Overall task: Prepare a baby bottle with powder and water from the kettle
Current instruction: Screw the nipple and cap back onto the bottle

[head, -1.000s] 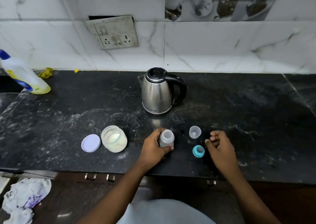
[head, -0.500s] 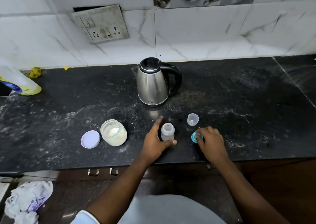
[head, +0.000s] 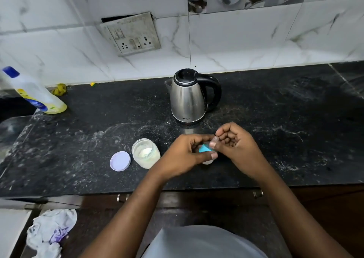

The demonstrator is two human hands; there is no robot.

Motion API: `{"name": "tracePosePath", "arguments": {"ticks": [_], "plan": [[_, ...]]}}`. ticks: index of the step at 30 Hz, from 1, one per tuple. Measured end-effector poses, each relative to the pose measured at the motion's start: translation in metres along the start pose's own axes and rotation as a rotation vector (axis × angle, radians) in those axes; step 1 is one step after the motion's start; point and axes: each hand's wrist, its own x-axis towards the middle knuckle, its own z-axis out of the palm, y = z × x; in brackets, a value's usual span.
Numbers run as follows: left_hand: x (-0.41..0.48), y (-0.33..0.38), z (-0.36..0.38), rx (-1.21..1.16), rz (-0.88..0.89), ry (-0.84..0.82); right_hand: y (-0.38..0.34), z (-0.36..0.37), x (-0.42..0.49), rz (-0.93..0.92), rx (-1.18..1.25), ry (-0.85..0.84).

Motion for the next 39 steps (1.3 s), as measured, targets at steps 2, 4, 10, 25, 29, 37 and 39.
{"name": "tracePosePath", "arguments": {"ticks": [2, 4, 10, 25, 29, 37, 39], "plan": [[0.000, 0.004, -0.003, -0.090, -0.034, 0.009, -0.002, 0.002, 0.003, -0.035, 0.038, 0.021], [0.000, 0.008, -0.001, -0.281, -0.071, 0.102, 0.004, 0.005, 0.006, -0.058, 0.073, 0.081], [0.015, 0.009, -0.008, -1.336, -0.387, 0.361, 0.064, 0.007, 0.013, 0.103, 0.295, 0.261], [0.016, 0.014, -0.012, -1.255, -0.368, 0.478, 0.138, 0.024, 0.021, 0.079, -0.335, 0.008], [0.014, 0.014, -0.014, -1.007, -0.244, 0.484, 0.105, 0.031, 0.013, -0.036, -0.254, 0.112], [0.013, 0.024, -0.021, -0.779, -0.076, 0.420, 0.037, 0.046, 0.011, -0.268, -0.138, 0.161], [0.012, 0.029, -0.021, -0.746, -0.029, 0.430, 0.031, 0.049, 0.010, -0.271, -0.161, 0.182]]}}
